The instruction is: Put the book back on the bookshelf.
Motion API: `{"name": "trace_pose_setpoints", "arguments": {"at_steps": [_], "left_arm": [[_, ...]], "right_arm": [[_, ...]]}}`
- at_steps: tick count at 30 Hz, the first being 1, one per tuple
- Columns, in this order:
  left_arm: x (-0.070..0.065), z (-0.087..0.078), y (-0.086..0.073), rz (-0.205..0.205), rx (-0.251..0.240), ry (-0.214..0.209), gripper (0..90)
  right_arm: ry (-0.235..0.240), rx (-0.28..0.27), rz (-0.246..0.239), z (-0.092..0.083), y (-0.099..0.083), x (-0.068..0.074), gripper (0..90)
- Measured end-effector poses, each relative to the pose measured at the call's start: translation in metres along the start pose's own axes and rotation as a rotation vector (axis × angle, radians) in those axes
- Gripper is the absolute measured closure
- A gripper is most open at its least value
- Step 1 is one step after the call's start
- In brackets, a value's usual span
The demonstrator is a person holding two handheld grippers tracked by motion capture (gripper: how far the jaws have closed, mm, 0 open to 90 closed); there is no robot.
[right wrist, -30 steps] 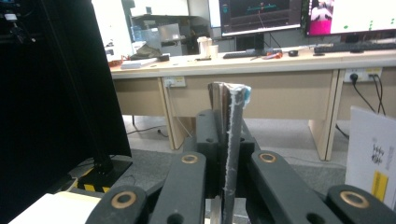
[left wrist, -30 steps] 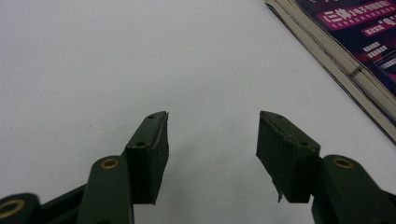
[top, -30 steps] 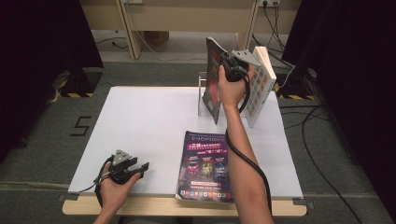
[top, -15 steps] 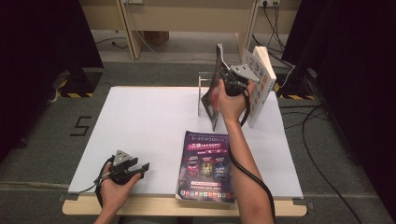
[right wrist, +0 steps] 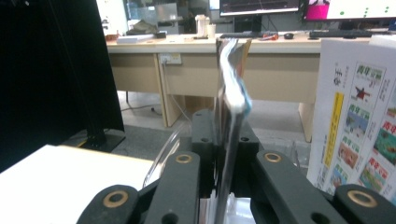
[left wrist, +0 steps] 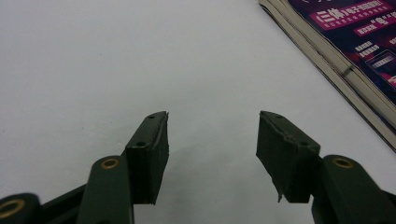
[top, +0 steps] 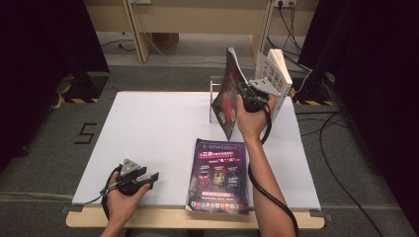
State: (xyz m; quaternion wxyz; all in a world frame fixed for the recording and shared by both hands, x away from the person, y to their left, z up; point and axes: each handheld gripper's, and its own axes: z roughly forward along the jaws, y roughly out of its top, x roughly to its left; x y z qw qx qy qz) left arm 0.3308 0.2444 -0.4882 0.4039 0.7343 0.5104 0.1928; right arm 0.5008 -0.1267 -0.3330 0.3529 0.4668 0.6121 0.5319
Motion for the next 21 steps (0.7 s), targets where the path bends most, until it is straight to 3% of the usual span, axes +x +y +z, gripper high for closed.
{"name": "trace_pose_setpoints", "arguments": {"at_steps": [6, 14, 21], "left_arm": [[-0.001, -0.001, 0.001, 0.004, -0.001, 0.001, 43.1], [-0.001, 0.000, 0.001, 0.006, -0.001, 0.002, 43.0], [-0.001, 0.000, 0.000, 0.003, -0.001, 0.002, 43.1]], "right_arm": [[0.002, 0.011, 0.008, -0.004, -0.004, -0.004, 82.3], [0.016, 0.030, 0.055, -0.004, 0.003, -0.006, 74.0], [0.003, 0.045, 0.060, 0.004, 0.012, -0.003, 70.8]]}}
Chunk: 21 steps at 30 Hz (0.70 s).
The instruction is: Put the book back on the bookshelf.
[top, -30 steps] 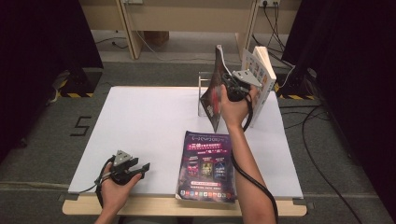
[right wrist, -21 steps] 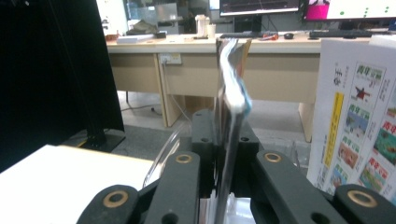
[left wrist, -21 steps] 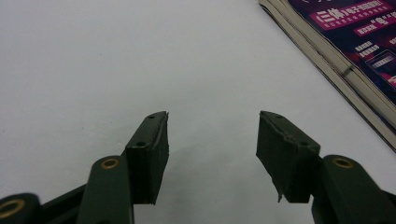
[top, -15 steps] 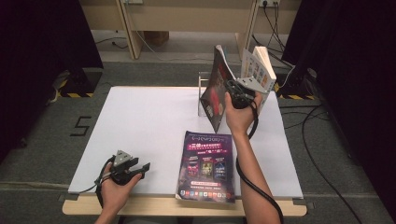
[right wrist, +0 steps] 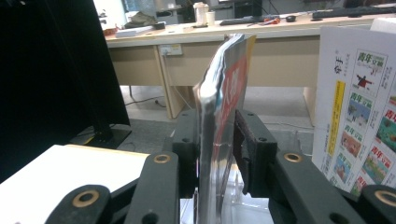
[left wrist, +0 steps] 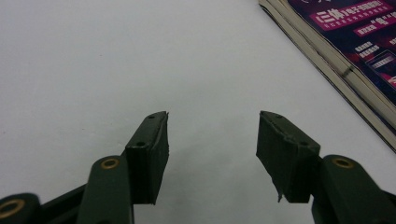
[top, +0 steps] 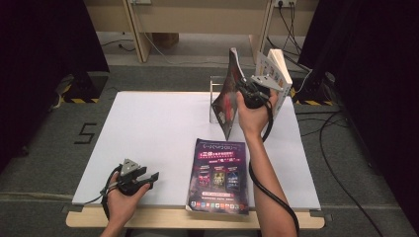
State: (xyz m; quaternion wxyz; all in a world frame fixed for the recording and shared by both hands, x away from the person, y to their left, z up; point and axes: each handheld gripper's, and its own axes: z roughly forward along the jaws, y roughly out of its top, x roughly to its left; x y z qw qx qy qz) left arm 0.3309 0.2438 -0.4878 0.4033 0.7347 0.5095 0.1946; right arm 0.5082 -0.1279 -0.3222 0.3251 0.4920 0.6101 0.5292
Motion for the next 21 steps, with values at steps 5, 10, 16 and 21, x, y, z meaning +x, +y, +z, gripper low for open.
{"name": "trace_pose_setpoints", "arguments": {"at_steps": [5, 10, 16, 21], "left_arm": [[0.001, 0.000, 0.000, -0.001, -0.003, -0.001, 43.1], [0.000, 0.001, 0.000, 0.001, 0.006, -0.004, 43.1], [0.002, 0.000, 0.000, -0.002, 0.006, 0.003, 43.2], [0.000, 0.001, -0.001, 0.001, 0.006, -0.003, 43.2]], "right_arm": [[-0.003, 0.007, -0.003, 0.006, 0.005, 0.006, 69.7], [-0.025, 0.018, -0.001, 0.016, 0.010, 0.011, 69.2], [-0.044, 0.048, 0.024, 0.025, 0.010, 0.008, 75.2], [-0.053, 0.064, 0.027, 0.024, 0.010, 0.004, 80.6]]}}
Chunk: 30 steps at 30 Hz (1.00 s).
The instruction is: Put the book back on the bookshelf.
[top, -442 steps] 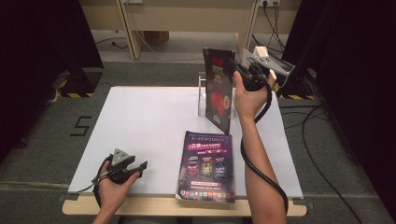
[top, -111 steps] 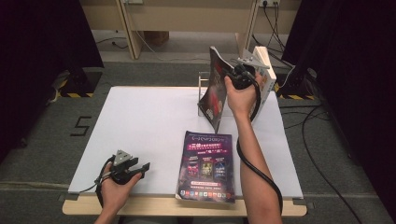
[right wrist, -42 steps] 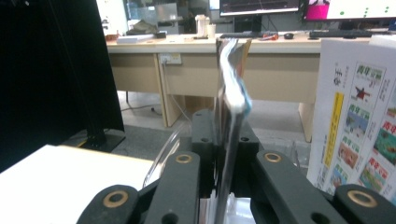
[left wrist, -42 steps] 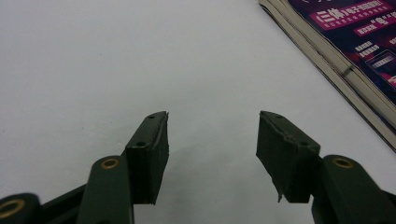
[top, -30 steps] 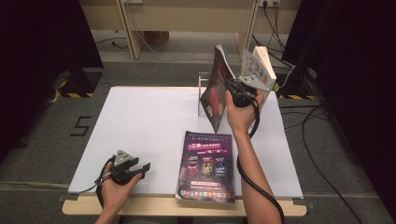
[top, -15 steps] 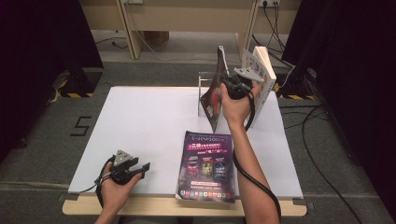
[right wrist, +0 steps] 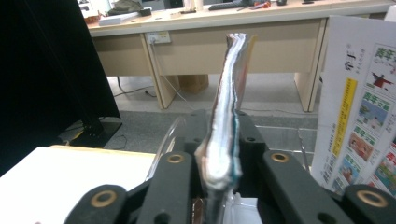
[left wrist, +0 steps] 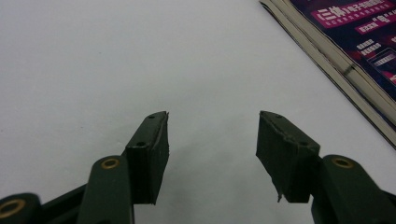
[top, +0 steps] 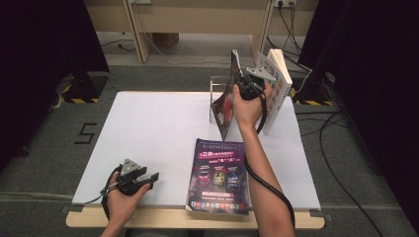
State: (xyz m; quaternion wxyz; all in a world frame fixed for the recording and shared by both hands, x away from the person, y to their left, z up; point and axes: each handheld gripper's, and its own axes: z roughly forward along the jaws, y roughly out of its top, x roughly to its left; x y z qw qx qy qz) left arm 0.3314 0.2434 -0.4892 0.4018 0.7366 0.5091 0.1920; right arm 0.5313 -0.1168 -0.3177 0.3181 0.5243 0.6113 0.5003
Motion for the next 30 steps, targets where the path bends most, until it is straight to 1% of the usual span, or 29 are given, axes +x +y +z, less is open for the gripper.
{"name": "trace_pose_setpoints", "arguments": {"at_steps": [3, 6, 10, 13, 16, 19, 20, 21, 23, 30], "left_arm": [[0.0001, -0.0003, 0.0001, -0.002, -0.001, 0.001, 43.3], [0.0002, -0.0003, 0.0000, -0.001, 0.001, 0.001, 43.3], [0.0001, 0.0000, -0.0001, -0.002, 0.000, 0.000, 43.4], [0.0008, -0.0007, 0.0001, -0.002, 0.003, 0.003, 43.4], [0.0008, -0.0007, 0.0002, -0.002, 0.003, 0.003, 43.4], [0.0009, -0.0001, 0.0001, -0.001, 0.002, 0.000, 43.4], [0.0010, 0.0001, 0.0000, -0.002, 0.001, 0.000, 43.5], [0.0010, 0.0003, -0.0001, -0.002, -0.001, 0.001, 43.5], [0.0012, 0.0002, -0.0001, -0.001, -0.001, 0.002, 43.4], [0.0017, 0.0002, 0.0000, -0.003, -0.003, 0.000, 43.5]], "right_arm": [[-0.005, 0.011, 0.017, -0.0006, 0.0009, -0.0025, 81.3], [-0.008, 0.020, 0.025, -0.0014, 0.0014, -0.0039, 84.5], [-0.009, 0.031, 0.034, -0.0013, 0.0018, -0.0049, 86.3], [0.003, 0.052, 0.040, -0.0007, 0.0044, -0.0045, 86.6], [0.015, 0.056, 0.037, -0.0003, 0.0053, -0.0037, 86.9], [0.039, 0.032, 0.027, -0.0010, 0.0048, -0.0034, 87.0], [0.044, 0.015, 0.024, -0.0015, 0.0048, -0.0033, 87.0], [0.049, 0.006, 0.028, -0.0022, 0.0048, -0.0031, 87.0], [0.054, -0.019, 0.022, -0.0030, 0.0053, -0.0035, 87.1], [0.071, -0.079, -0.004, -0.0052, 0.0076, 0.0001, 87.1]]}}
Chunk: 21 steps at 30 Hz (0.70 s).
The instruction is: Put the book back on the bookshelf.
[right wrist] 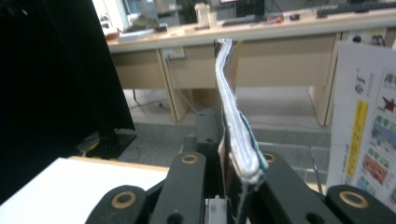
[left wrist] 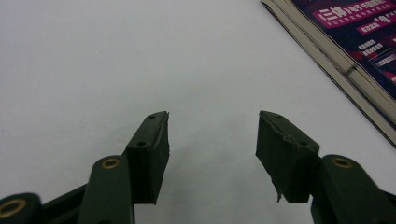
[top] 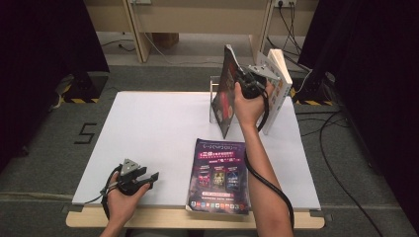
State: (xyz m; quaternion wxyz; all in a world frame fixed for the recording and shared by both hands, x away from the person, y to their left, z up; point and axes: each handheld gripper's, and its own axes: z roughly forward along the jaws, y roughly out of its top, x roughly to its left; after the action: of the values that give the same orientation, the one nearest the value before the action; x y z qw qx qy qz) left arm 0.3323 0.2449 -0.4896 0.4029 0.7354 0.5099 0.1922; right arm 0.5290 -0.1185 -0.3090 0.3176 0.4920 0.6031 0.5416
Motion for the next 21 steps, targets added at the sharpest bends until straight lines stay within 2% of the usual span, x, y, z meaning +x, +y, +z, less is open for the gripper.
{"name": "trace_pose_setpoints", "arguments": {"at_steps": [14, 19, 21], "left_arm": [[0.002, 0.000, 0.000, -0.008, 0.003, -0.004, 43.6], [0.002, -0.001, 0.000, -0.004, 0.001, 0.001, 43.6], [0.002, -0.001, 0.000, -0.005, 0.002, 0.000, 43.6]], "right_arm": [[-0.039, -0.086, -0.041, 0.008, 0.004, 0.007, 87.1], [-0.059, -0.078, -0.058, 0.015, -0.007, 0.007, 87.0], [-0.072, -0.089, -0.079, 0.014, -0.012, 0.008, 86.9]]}}
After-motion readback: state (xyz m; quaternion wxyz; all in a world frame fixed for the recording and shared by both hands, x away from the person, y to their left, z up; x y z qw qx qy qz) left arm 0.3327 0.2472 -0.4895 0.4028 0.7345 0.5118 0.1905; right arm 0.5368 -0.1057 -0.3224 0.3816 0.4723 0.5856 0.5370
